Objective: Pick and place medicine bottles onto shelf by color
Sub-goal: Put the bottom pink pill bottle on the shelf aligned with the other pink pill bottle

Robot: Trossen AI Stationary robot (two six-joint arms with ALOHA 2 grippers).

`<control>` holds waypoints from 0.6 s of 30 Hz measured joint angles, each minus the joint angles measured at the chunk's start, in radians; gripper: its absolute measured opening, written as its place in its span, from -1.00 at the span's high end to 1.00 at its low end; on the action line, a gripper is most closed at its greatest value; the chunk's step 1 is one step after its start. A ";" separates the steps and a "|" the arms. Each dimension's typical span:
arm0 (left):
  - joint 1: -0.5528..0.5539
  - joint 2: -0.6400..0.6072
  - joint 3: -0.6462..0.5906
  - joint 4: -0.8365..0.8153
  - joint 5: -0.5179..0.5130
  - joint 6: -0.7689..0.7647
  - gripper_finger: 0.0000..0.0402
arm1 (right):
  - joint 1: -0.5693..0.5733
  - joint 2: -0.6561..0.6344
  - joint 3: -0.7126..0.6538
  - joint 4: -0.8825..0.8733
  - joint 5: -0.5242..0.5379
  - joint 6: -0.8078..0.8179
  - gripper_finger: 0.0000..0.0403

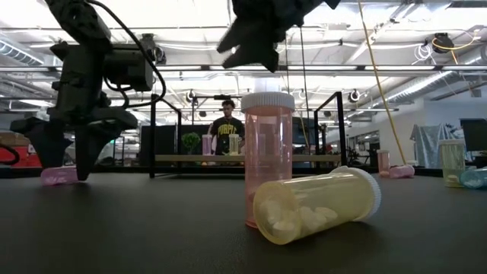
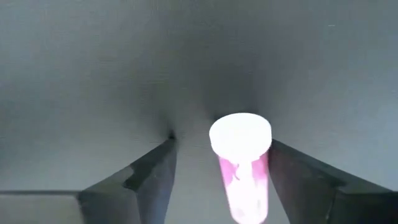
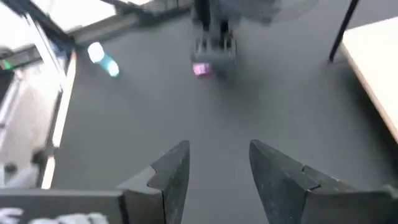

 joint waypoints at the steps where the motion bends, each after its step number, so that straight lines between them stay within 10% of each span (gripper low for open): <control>1: -0.002 -0.001 -0.002 0.001 -0.006 -0.006 -0.17 | 0.000 0.000 0.001 0.010 0.001 0.010 0.20; 18: -0.003 -0.001 -0.006 0.003 -0.053 -0.030 0.51 | 0.000 0.027 0.000 0.045 0.028 0.090 0.20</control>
